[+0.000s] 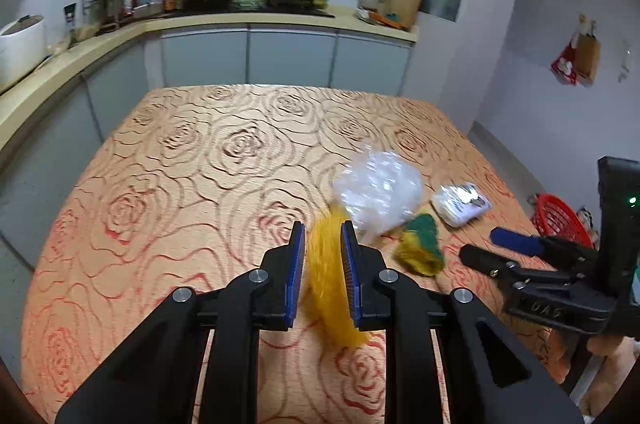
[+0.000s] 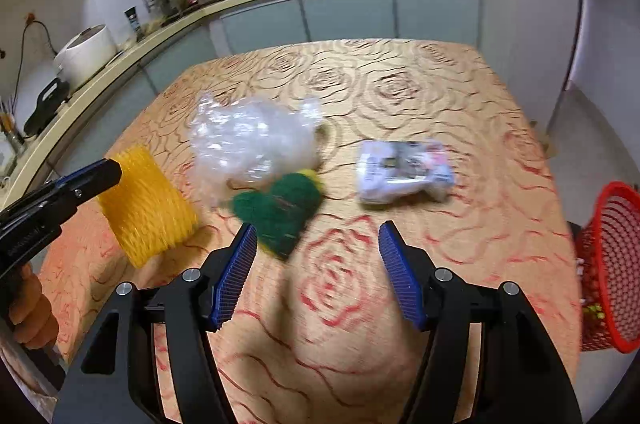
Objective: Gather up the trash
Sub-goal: 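Grasp the yellow foam net with the left tool while the right tool grasps the green scouring pad, then carry the yellow foam net and green scouring pad over the red basket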
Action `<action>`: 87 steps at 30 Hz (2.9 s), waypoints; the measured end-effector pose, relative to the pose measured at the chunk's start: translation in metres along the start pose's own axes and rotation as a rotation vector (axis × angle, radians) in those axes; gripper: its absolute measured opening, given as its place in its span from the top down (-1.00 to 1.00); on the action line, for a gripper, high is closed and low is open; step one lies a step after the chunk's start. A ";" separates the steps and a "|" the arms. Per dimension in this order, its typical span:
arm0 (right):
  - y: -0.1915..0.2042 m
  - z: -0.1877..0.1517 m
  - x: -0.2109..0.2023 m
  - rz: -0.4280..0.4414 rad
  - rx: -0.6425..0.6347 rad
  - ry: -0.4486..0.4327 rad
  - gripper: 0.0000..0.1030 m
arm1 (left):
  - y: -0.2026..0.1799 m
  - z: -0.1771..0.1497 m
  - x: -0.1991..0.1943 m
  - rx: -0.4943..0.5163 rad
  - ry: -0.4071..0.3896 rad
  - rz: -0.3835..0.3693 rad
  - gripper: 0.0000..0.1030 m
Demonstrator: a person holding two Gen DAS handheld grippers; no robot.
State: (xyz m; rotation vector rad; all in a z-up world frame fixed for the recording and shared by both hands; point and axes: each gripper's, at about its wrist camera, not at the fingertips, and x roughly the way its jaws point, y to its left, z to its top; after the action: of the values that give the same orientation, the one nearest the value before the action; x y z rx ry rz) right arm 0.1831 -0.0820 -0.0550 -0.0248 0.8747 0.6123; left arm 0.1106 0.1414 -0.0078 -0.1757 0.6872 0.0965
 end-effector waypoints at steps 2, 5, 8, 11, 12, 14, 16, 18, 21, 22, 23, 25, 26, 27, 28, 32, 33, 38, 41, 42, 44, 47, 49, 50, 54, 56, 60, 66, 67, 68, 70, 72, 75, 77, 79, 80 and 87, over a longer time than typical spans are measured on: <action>0.006 0.002 0.008 0.010 0.000 0.011 -0.19 | 0.006 0.001 -0.001 -0.007 -0.005 0.017 0.65; 0.014 0.005 0.021 0.017 0.002 0.029 -0.19 | 0.011 0.001 -0.002 -0.018 -0.005 0.023 0.65; 0.019 0.007 0.032 0.015 0.005 0.043 -0.19 | 0.015 0.000 -0.002 -0.023 -0.006 0.024 0.65; 0.021 0.008 0.039 -0.001 0.002 0.049 -0.19 | 0.018 -0.001 -0.002 -0.024 -0.004 0.021 0.65; 0.022 0.008 0.041 0.000 0.002 0.056 -0.19 | 0.019 -0.002 -0.002 -0.024 -0.002 0.021 0.65; 0.024 0.008 0.045 -0.007 -0.002 0.064 -0.15 | 0.020 -0.003 -0.002 -0.023 0.003 0.022 0.65; 0.023 0.007 0.048 -0.009 -0.008 0.078 0.03 | 0.025 -0.005 -0.002 -0.026 0.006 0.027 0.65; 0.022 0.004 0.048 -0.020 -0.018 0.073 0.16 | 0.029 -0.008 -0.001 -0.028 0.024 0.000 0.57; 0.020 0.003 0.047 -0.020 -0.025 0.073 0.29 | 0.031 -0.014 0.001 -0.024 0.039 -0.004 0.10; 0.019 0.002 0.045 -0.015 -0.026 0.075 0.31 | 0.031 -0.017 0.002 -0.024 0.045 -0.004 0.04; 0.019 0.001 0.044 -0.014 -0.027 0.075 0.33 | 0.030 -0.018 0.003 -0.023 0.052 -0.005 -0.02; 0.019 -0.001 0.040 -0.009 -0.030 0.073 0.34 | 0.030 -0.022 0.009 -0.019 0.073 -0.009 -0.18; 0.018 -0.002 0.038 -0.006 -0.029 0.071 0.35 | 0.029 -0.024 0.013 -0.015 0.082 0.001 -0.21; 0.019 -0.004 0.035 -0.004 -0.029 0.069 0.35 | 0.028 -0.025 0.015 -0.010 0.088 0.007 -0.21; 0.018 -0.005 0.031 -0.002 -0.028 0.065 0.35 | 0.028 -0.026 0.019 -0.004 0.097 0.012 -0.22; 0.012 -0.008 0.017 0.004 -0.004 0.049 0.35 | 0.025 -0.030 0.039 0.016 0.159 0.036 -0.23; 0.009 -0.009 0.013 0.006 0.003 0.046 0.35 | 0.023 -0.031 0.045 0.025 0.176 0.045 -0.23; -0.005 -0.009 -0.002 -0.004 0.046 0.023 0.35 | 0.016 -0.030 0.053 0.059 0.178 0.073 -0.22; -0.014 -0.009 -0.010 -0.014 0.066 0.009 0.35 | 0.014 -0.031 0.056 0.078 0.173 0.092 -0.10; -0.016 -0.009 -0.012 -0.016 0.072 0.006 0.35 | 0.013 -0.032 0.056 0.088 0.170 0.100 -0.08; -0.019 -0.009 -0.015 -0.019 0.081 0.000 0.35 | 0.012 -0.034 0.056 0.099 0.166 0.106 0.01; -0.024 -0.009 -0.019 -0.019 0.092 -0.011 0.35 | 0.014 -0.034 0.053 0.090 0.161 0.100 0.21; -0.024 -0.009 -0.022 -0.017 0.094 -0.018 0.35 | 0.014 -0.034 0.050 0.089 0.158 0.094 0.34; -0.023 -0.009 -0.023 -0.018 0.094 -0.020 0.35 | 0.013 -0.034 0.049 0.089 0.156 0.087 0.55; -0.023 -0.009 -0.030 -0.016 0.093 -0.034 0.35 | 0.012 -0.033 0.044 0.078 0.156 0.059 0.67; -0.024 -0.009 -0.035 -0.016 0.094 -0.046 0.35 | 0.012 -0.032 0.039 0.071 0.145 0.049 0.68; -0.029 -0.009 -0.048 -0.020 0.101 -0.072 0.35 | 0.008 -0.027 0.023 0.073 0.101 0.035 0.69; -0.033 -0.004 -0.071 -0.028 0.107 -0.133 0.35 | -0.004 -0.009 -0.003 0.088 0.018 0.017 0.69; -0.034 -0.003 -0.074 -0.029 0.106 -0.141 0.35 | -0.008 -0.006 -0.007 0.093 0.004 0.010 0.69; -0.035 -0.003 -0.078 -0.034 0.105 -0.152 0.35 | -0.011 -0.003 -0.010 0.097 -0.004 0.007 0.69; -0.036 -0.002 -0.084 -0.047 0.100 -0.169 0.35 | -0.019 0.002 -0.016 0.109 -0.027 0.000 0.69; -0.039 0.000 -0.091 -0.053 0.101 -0.184 0.35 | -0.025 0.007 -0.020 0.118 -0.045 -0.003 0.69; -0.041 0.001 -0.099 -0.063 0.101 -0.203 0.35 | -0.032 0.013 -0.024 0.123 -0.069 -0.008 0.69; -0.045 0.001 -0.106 -0.070 0.106 -0.220 0.35 | -0.037 0.018 -0.027 0.124 -0.087 -0.008 0.69; -0.049 0.002 -0.114 -0.078 0.112 -0.237 0.35 | -0.043 0.022 -0.029 0.131 -0.103 0.003 0.69; -0.050 0.002 -0.117 -0.083 0.114 -0.245 0.35 | -0.046 0.023 -0.030 0.137 -0.109 0.005 0.69; -0.063 0.000 -0.140 -0.128 0.134 -0.292 0.35 | -0.079 0.034 -0.037 0.197 -0.160 -0.036 0.69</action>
State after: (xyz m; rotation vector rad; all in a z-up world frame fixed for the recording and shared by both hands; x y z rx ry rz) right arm 0.1479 -0.2036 0.0323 0.1264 0.6239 0.4236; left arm 0.1153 0.0695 0.0520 0.0091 0.5299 0.0074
